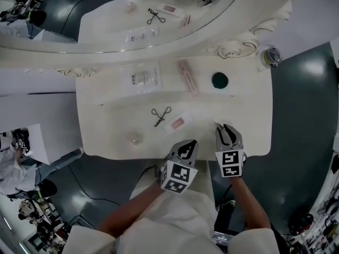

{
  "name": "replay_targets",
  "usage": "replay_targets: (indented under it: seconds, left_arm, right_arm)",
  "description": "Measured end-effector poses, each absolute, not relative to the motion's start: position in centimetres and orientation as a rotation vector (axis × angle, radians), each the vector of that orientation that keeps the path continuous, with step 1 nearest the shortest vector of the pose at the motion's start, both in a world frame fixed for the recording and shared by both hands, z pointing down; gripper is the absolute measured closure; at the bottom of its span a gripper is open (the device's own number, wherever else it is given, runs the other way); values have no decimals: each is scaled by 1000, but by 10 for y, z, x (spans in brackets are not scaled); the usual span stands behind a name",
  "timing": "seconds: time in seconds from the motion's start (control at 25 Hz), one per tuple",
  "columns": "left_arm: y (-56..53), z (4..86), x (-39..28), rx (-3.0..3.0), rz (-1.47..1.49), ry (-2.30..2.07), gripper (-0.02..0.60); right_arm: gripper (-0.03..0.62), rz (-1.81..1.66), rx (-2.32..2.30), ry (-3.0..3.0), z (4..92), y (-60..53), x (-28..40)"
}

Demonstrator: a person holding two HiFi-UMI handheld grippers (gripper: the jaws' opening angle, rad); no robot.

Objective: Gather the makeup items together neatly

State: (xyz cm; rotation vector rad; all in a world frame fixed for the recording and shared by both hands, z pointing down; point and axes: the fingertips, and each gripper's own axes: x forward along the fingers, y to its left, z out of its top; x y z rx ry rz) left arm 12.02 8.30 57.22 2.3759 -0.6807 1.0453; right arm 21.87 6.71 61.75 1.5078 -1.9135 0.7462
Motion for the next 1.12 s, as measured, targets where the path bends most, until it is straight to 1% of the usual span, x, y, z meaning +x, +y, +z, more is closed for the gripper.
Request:
replay_targets:
  seconds: [0.4,1.12]
  left_arm:
    - [87,574,119,2386,1067,-667,580]
    - [81,568,107,2397,1054,-695,580]
  right_arm:
    - [525,711,1368,-1950,634,64,215]
    - [533,747,1421,-1929,632,65,212]
